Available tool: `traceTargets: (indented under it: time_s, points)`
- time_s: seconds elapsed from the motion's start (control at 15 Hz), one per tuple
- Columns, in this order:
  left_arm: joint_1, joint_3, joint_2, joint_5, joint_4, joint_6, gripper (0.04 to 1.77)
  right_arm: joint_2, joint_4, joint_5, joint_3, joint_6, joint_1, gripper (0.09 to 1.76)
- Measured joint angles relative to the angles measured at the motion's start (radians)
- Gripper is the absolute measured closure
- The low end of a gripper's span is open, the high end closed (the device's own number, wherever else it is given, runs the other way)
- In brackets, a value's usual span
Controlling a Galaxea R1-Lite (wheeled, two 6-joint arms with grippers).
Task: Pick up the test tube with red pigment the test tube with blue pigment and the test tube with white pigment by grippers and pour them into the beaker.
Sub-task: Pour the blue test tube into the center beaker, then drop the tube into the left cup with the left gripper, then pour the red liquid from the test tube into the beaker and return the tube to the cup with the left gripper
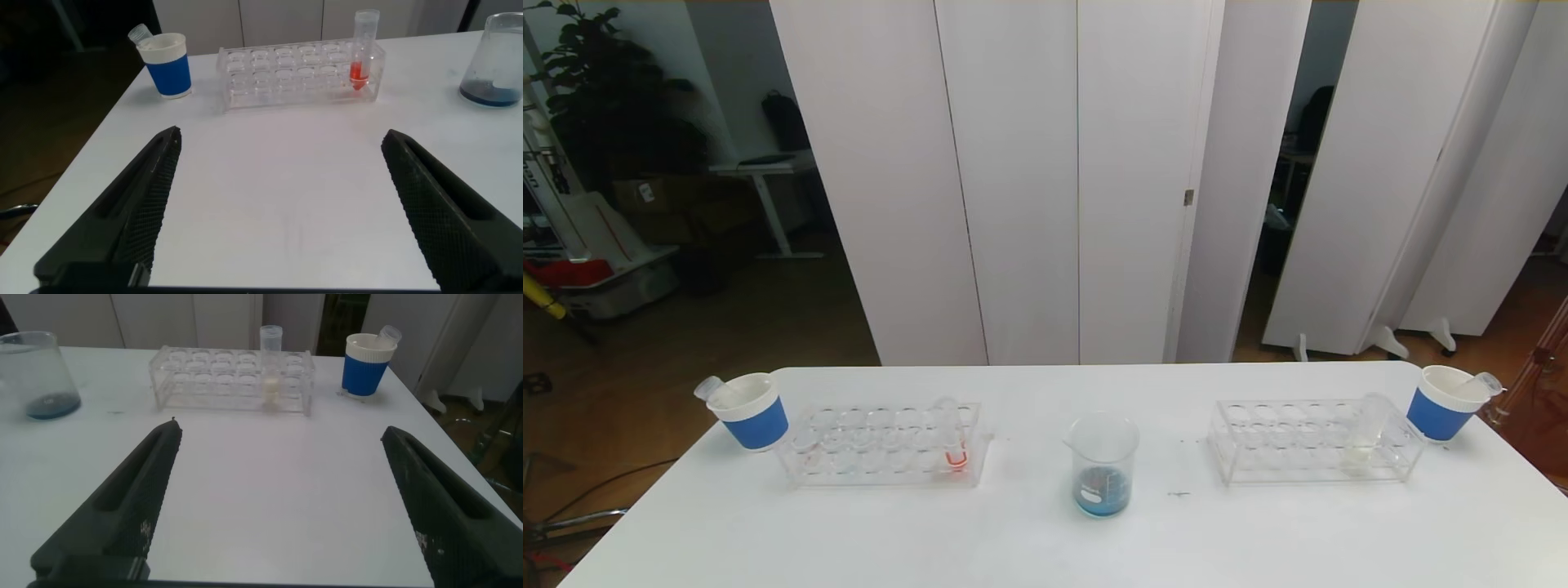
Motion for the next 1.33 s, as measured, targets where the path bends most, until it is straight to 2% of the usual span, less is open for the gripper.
traceTargets:
  time_s: [0.4, 0.6, 1.0, 1.33]
  points:
    - [0.0, -0.004, 0.0, 0.007, -0.035, 0.004, 0.06, 0.0, 0.0, 0.0, 0.0, 0.0, 0.0, 0.1]
    - [0.0, -0.058, 0.0, 0.036, -0.025, 0.007, 0.06, 0.0, 0.0, 0.0, 0.0, 0.0, 0.0, 0.1]
    - [0.0, -0.312, 0.026, 0.024, 0.133, 0.007, 0.06, 0.0, 0.0, 0.0, 0.0, 0.0, 0.0, 0.1]
    - [-0.007, -0.514, 0.209, 0.044, 0.133, -0.024, 0.06, 0.0, 0.0, 0.0, 0.0, 0.0, 0.0, 0.1]
